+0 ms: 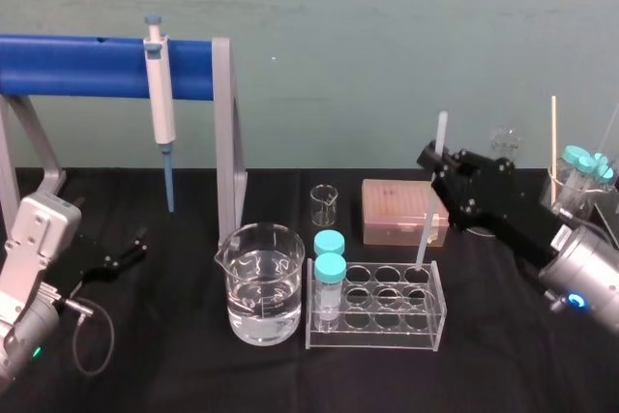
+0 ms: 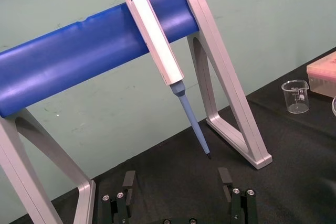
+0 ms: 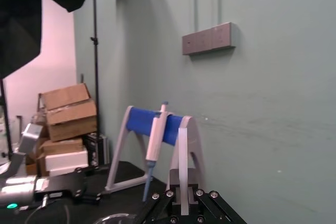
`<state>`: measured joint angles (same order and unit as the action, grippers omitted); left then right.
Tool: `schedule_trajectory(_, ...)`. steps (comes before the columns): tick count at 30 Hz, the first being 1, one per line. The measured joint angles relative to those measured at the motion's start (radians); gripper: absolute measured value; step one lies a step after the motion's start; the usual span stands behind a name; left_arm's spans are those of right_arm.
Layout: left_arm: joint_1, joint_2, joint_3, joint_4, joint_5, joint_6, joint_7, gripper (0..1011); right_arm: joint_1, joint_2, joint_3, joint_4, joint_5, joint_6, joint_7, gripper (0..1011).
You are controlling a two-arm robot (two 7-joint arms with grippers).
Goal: Pick up the stirring rod with one hand, then place it down.
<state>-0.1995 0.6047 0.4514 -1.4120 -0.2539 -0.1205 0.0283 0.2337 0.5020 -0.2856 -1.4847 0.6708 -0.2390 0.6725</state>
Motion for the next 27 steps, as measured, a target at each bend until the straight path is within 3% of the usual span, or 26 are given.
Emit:
schedule_trajectory(16,0.000,0.000,0.000,0.000,0.000,0.000,0.000,1000,-0.029,-0.004,-0.007,0.016,-0.015,-0.029,0.003,72)
schedule_trajectory(27,0.000,0.000,0.000,0.000,0.000,0.000,0.000,1000,-0.028,-0.020,-0.017,0.054,-0.064,-0.048,-0.015,72)
